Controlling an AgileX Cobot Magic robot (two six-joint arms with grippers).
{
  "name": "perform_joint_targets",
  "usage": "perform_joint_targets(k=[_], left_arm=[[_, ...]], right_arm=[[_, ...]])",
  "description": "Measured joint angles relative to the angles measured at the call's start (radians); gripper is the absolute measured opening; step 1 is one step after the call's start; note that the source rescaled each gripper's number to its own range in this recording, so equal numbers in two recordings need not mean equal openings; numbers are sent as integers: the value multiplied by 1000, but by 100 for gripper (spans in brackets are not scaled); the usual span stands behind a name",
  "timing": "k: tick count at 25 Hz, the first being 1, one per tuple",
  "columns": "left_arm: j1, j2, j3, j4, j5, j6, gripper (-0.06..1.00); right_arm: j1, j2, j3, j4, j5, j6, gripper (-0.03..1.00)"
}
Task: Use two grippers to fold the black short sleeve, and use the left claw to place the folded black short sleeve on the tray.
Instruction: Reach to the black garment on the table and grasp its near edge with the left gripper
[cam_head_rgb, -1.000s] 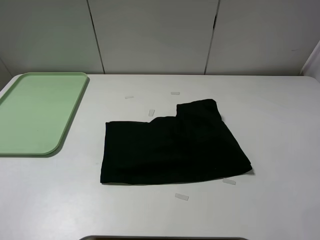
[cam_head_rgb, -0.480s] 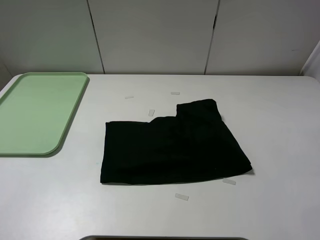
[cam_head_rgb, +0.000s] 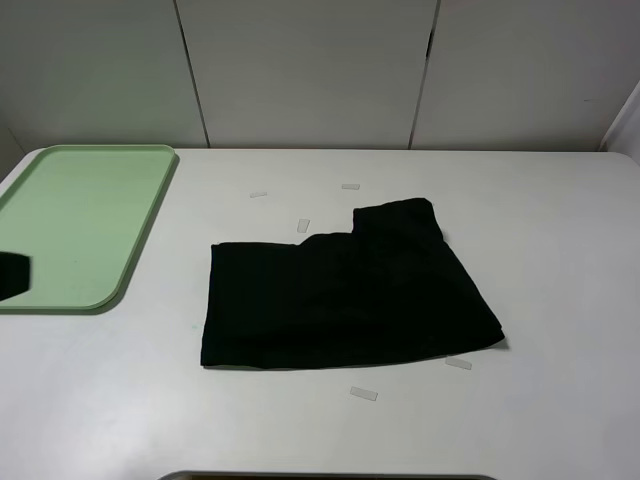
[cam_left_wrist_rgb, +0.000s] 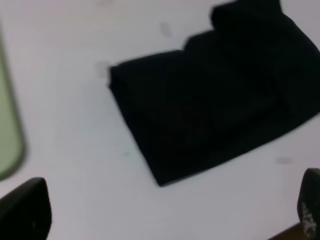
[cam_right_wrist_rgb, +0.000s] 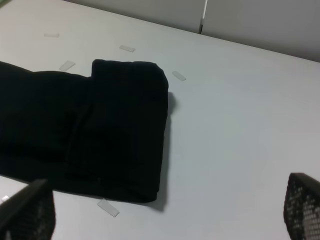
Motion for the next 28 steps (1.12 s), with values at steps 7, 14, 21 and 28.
perform_joint_targets(k=[7, 14, 21, 28], left_arm=[[0, 432, -5, -470, -198, 409, 97], [0, 775, -5, -925, -244, 805, 96], [0, 1061, -7, -1273, -200, 1076, 96], [9, 1182, -8, -1275, -182, 1080, 96]], right_arm=[[0, 0, 0, 0, 0, 0, 100], [0, 0, 0, 0, 0, 0, 100], [0, 0, 0, 0, 0, 0, 100], [0, 0, 0, 0, 0, 0, 100]])
